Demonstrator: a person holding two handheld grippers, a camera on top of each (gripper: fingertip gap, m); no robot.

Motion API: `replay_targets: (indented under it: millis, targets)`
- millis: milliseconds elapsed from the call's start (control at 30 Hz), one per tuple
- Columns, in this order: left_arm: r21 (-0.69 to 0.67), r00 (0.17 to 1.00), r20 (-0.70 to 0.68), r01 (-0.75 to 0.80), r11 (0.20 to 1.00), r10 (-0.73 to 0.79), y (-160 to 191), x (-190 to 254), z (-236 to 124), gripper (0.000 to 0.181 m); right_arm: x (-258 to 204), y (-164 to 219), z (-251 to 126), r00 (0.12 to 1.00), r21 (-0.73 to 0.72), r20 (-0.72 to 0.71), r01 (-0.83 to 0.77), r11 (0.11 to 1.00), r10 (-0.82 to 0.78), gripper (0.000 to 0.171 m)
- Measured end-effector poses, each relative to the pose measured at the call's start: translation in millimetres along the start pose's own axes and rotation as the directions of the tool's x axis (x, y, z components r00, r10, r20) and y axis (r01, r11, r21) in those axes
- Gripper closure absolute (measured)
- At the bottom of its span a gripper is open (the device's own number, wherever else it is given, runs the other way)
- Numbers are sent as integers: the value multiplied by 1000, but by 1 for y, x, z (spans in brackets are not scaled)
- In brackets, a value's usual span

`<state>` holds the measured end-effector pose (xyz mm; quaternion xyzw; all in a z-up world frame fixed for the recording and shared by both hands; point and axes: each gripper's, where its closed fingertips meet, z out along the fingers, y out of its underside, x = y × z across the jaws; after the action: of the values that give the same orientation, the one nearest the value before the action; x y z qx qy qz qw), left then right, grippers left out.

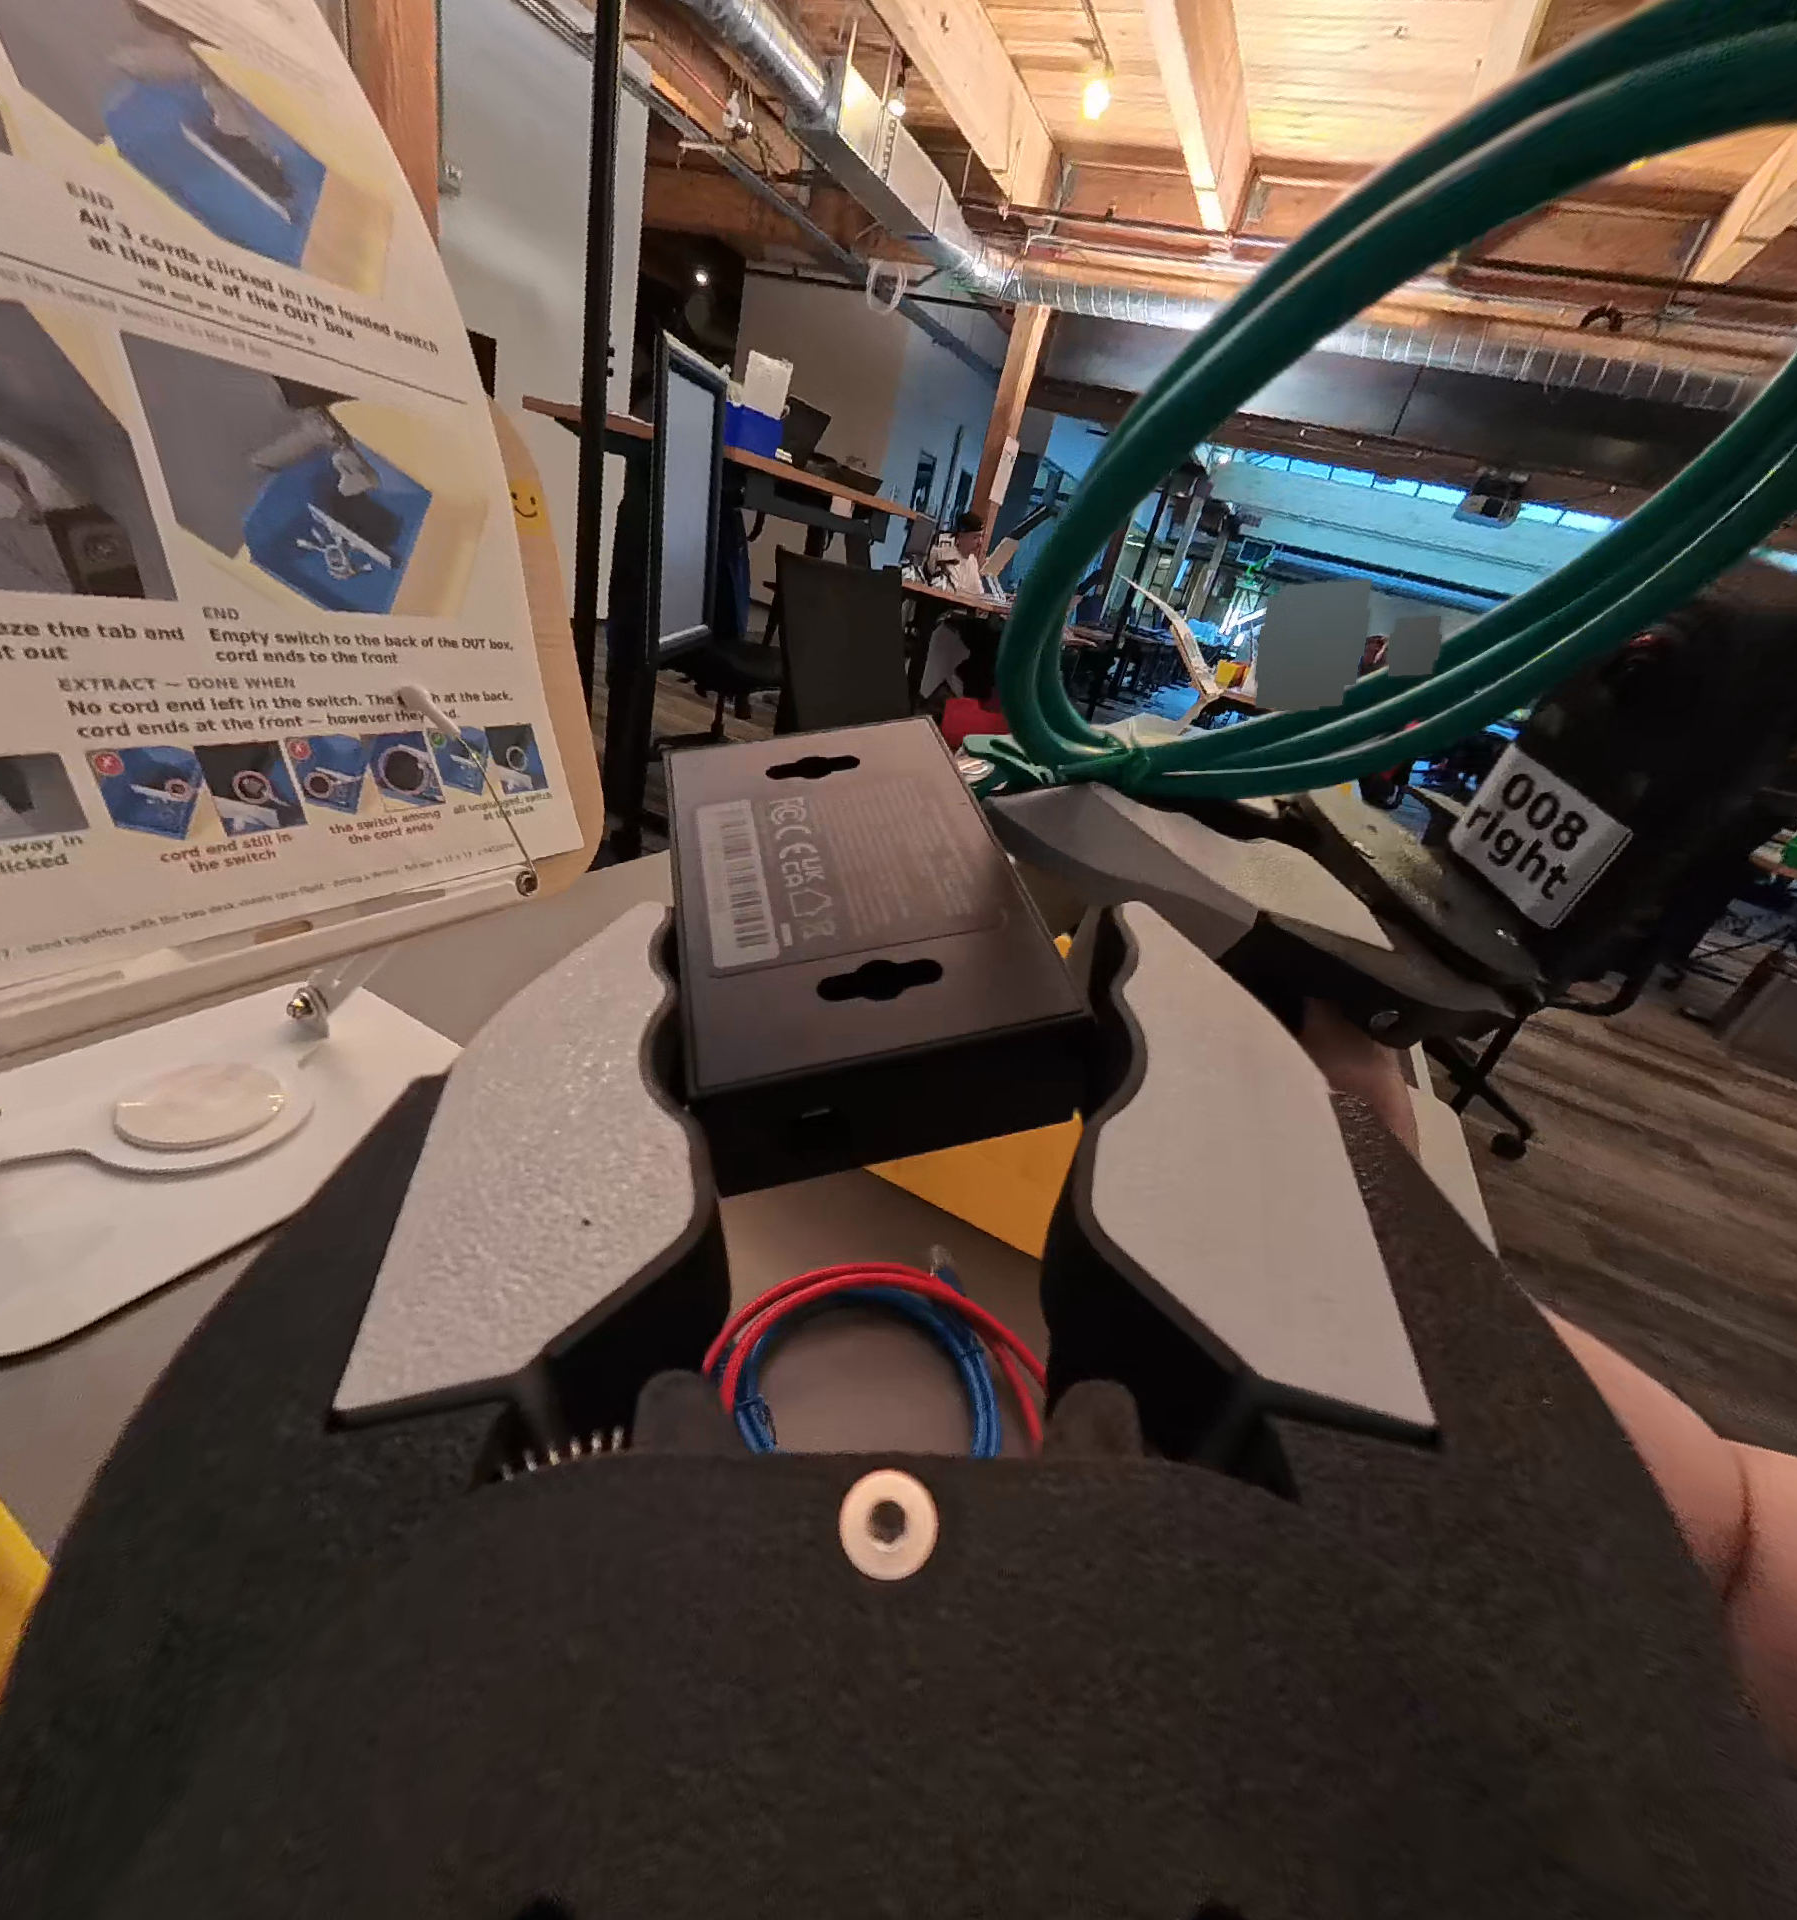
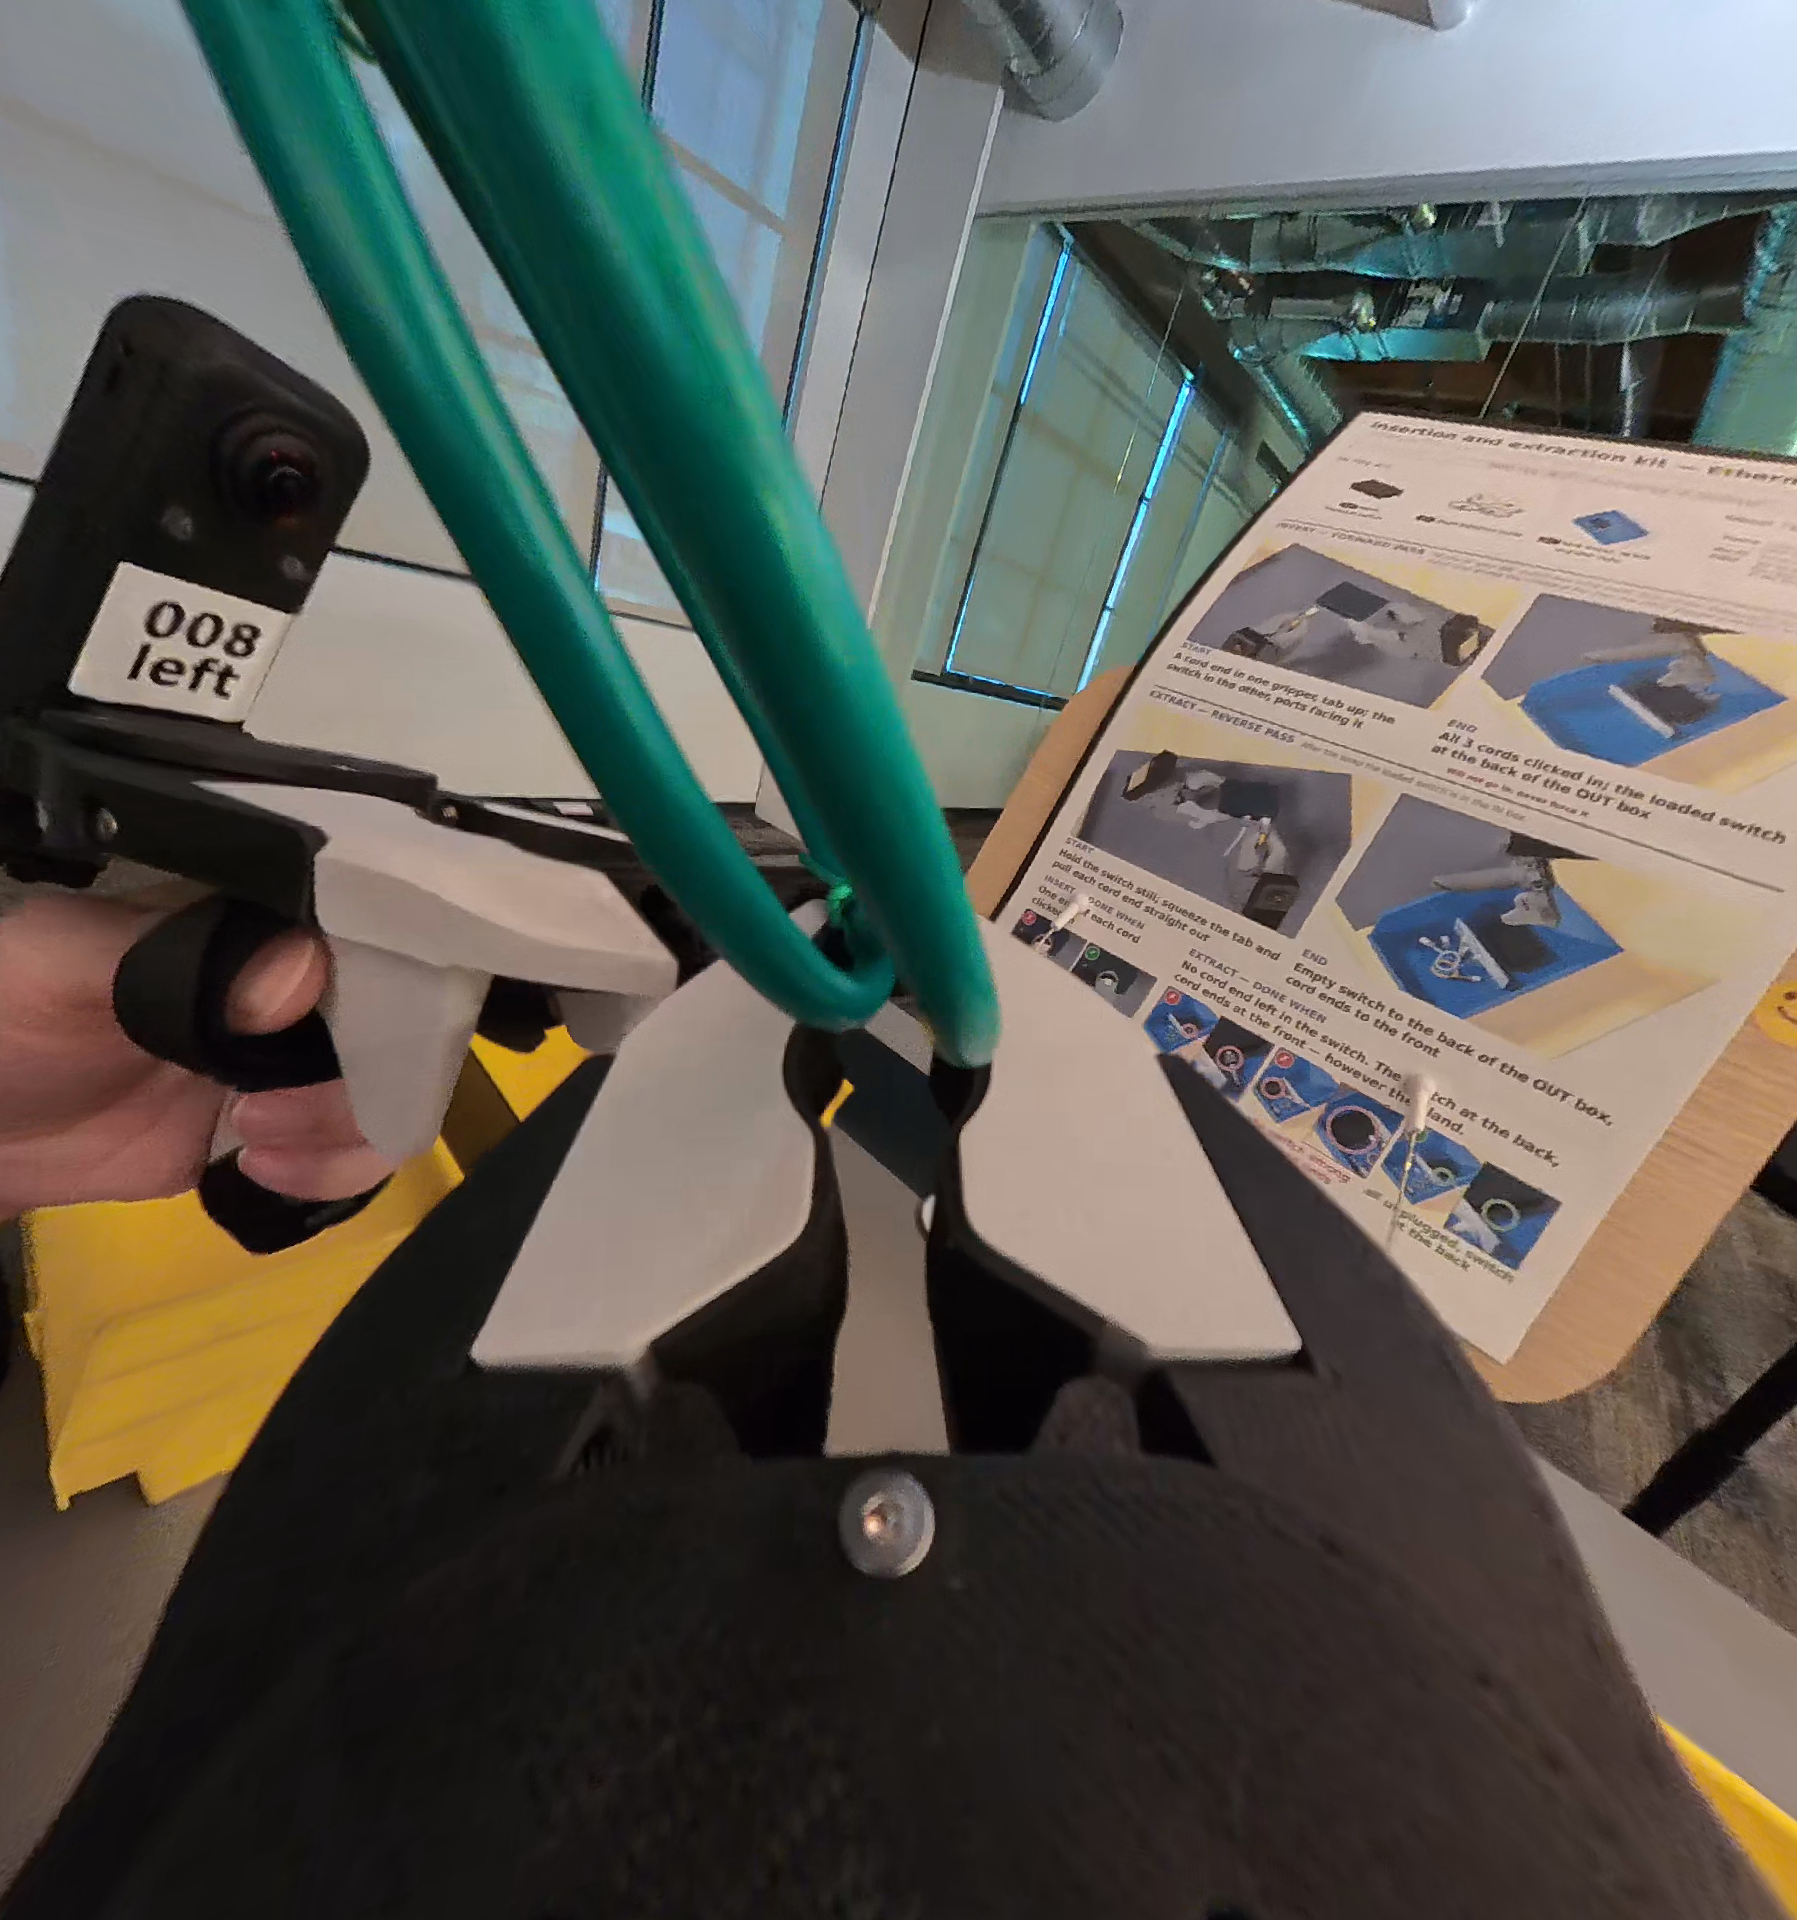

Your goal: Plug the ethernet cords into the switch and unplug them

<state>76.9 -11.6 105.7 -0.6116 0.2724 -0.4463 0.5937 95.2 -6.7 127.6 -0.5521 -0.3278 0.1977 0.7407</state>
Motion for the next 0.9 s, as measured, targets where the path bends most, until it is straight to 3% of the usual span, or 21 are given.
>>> replay_targets:
  millis: [333,900]
  targets:
    - [-24,996,-6,-85,996,84,-3,5,-4,107,-4,-3,-2,999,21,36,-13,1000,12,157]
    - [-32,998,-62,-34,999,32,-6,14,-4,107,-4,-15,-7,999,27,38,6,1000,-7,158]
